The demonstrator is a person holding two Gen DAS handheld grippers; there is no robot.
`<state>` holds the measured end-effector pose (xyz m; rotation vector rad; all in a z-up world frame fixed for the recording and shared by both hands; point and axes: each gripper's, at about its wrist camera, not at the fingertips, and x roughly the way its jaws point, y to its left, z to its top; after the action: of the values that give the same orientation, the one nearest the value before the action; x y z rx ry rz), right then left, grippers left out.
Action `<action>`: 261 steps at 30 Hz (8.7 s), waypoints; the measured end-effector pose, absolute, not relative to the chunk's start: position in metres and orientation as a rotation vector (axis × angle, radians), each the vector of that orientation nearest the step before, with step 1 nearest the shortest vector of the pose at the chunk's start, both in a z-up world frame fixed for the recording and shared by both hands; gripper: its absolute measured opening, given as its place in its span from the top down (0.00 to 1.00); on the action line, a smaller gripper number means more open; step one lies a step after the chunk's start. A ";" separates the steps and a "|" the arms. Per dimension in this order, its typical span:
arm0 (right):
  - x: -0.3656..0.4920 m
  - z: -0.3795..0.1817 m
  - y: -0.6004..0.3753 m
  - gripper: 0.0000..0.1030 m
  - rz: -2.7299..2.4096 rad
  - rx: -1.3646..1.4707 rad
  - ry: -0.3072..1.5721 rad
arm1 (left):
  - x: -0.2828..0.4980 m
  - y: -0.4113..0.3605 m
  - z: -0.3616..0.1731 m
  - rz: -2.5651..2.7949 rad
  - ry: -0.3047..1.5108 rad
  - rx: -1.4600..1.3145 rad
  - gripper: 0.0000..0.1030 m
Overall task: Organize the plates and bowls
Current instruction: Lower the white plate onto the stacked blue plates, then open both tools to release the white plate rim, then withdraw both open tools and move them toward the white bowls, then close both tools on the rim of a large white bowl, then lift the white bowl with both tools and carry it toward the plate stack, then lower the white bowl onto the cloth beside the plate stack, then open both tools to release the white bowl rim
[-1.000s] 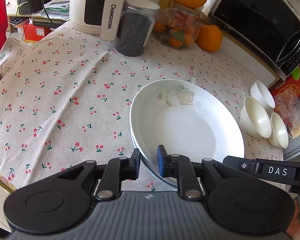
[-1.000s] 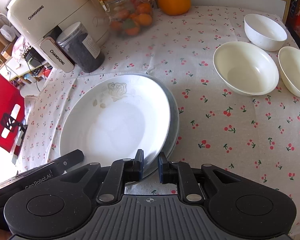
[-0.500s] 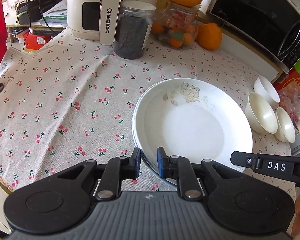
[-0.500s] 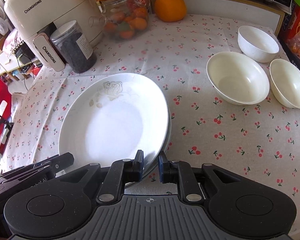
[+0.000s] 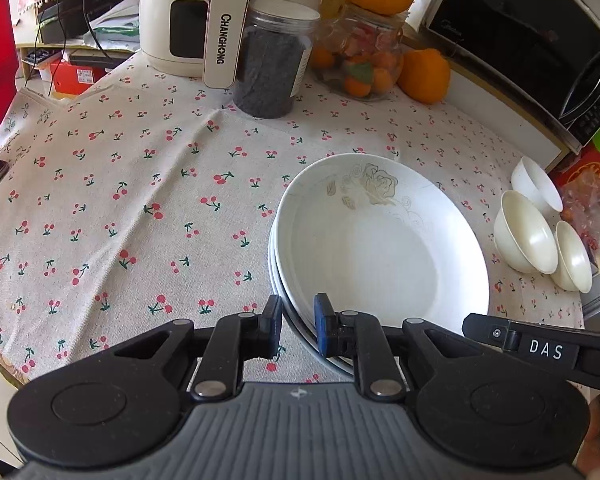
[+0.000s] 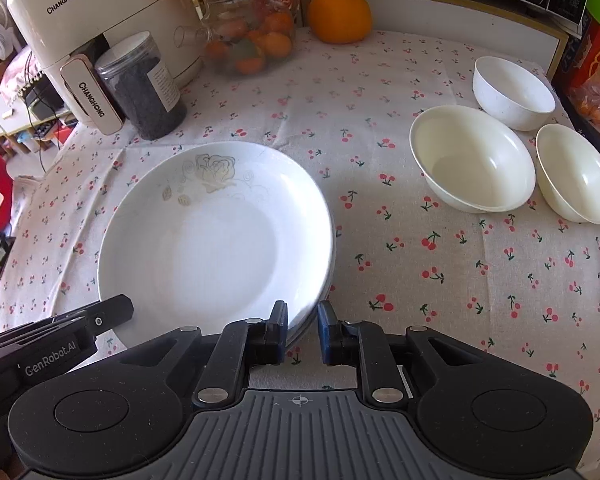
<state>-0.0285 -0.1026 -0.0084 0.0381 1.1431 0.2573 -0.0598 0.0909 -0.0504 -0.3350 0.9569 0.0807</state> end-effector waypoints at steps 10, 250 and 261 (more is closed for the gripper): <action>-0.027 -0.009 -0.105 0.82 0.269 0.048 1.147 | -0.058 0.097 -0.049 0.093 0.952 -0.357 0.77; -0.022 0.004 -0.296 0.60 0.071 0.337 1.053 | 0.001 -0.072 -0.023 -0.350 0.919 -0.032 0.55; -0.010 0.006 -0.322 0.51 -0.005 0.486 1.026 | 0.025 -0.060 -0.017 -0.310 0.914 -0.106 0.29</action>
<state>-0.0098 -0.3217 0.0055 0.4863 1.0256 -0.0052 0.0245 -0.0599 -0.0172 -0.1057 0.9137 -0.3101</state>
